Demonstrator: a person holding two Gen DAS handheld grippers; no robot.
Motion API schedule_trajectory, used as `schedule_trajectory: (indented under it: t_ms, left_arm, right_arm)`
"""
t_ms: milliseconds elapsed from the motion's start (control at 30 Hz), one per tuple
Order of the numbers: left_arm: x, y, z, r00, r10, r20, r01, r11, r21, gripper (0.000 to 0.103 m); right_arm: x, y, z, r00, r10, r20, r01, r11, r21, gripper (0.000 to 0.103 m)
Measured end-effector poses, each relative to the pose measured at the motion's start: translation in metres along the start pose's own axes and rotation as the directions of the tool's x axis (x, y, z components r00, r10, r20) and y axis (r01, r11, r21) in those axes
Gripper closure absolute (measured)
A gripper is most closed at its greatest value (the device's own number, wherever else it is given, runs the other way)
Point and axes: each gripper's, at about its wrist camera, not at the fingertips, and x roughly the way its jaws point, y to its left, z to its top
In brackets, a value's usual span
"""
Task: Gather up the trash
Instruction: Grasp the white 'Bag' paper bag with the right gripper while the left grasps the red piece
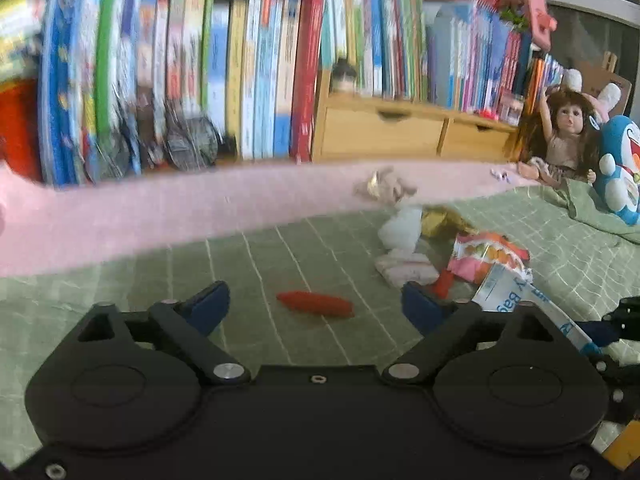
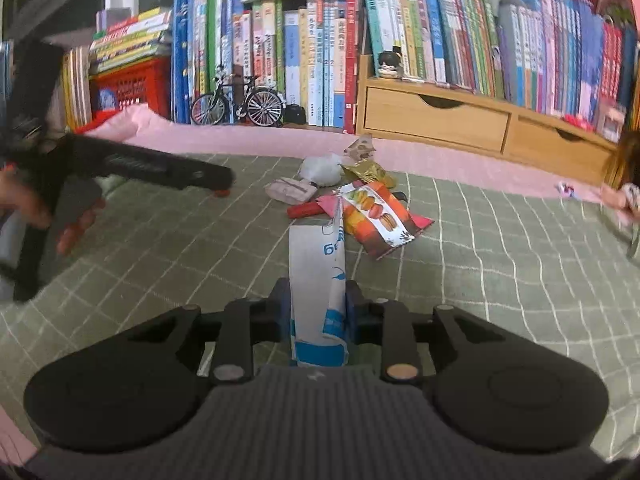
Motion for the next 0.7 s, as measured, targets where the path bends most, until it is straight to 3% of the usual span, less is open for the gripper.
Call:
schedule_trajectory:
  t_ms: [33, 133, 300, 533, 633, 700]
  left_arm:
    - [0.006, 0.004, 0.001, 0.999, -0.024, -0.025, 0.024, 1.0, -0.018, 0.021]
    - [0.007, 0.007, 0.003, 0.998, -0.062, -0.004, 0.062, 0.998, 0.001, 0.021]
    - [0.015, 0.012, 0.006, 0.997, -0.071, -0.034, 0.071, 0.997, 0.014, 0.021]
    - [0.015, -0.007, 0.001, 0.996, -0.054, -0.071, 0.07, 0.967, 0.245, 0.032]
    - [0.015, -0.005, 0.002, 0.995, -0.075, -0.072, 0.091, 0.966, 0.243, 0.041]
    - [0.015, -0.002, 0.003, 0.996, -0.068, -0.064, 0.081, 0.97, 0.227, 0.053]
  right_arm:
    - [0.0, 0.001, 0.0, 1.0, -0.002, 0.0, 0.002, 1.0, -0.006, 0.071]
    - [0.0, 0.0, 0.0, 1.0, 0.003, -0.001, -0.003, 1.0, -0.003, 0.07]
    - [0.0, 0.001, 0.0, 1.0, 0.003, -0.003, -0.003, 1.0, -0.003, 0.069]
    - [0.001, -0.002, -0.001, 1.0, 0.011, -0.005, -0.011, 1.0, 0.007, 0.068]
    - [0.001, -0.002, -0.001, 1.0, 0.01, -0.004, -0.01, 1.0, 0.007, 0.068]
    - [0.001, -0.002, -0.001, 1.0, 0.01, -0.006, -0.01, 1.0, 0.007, 0.067]
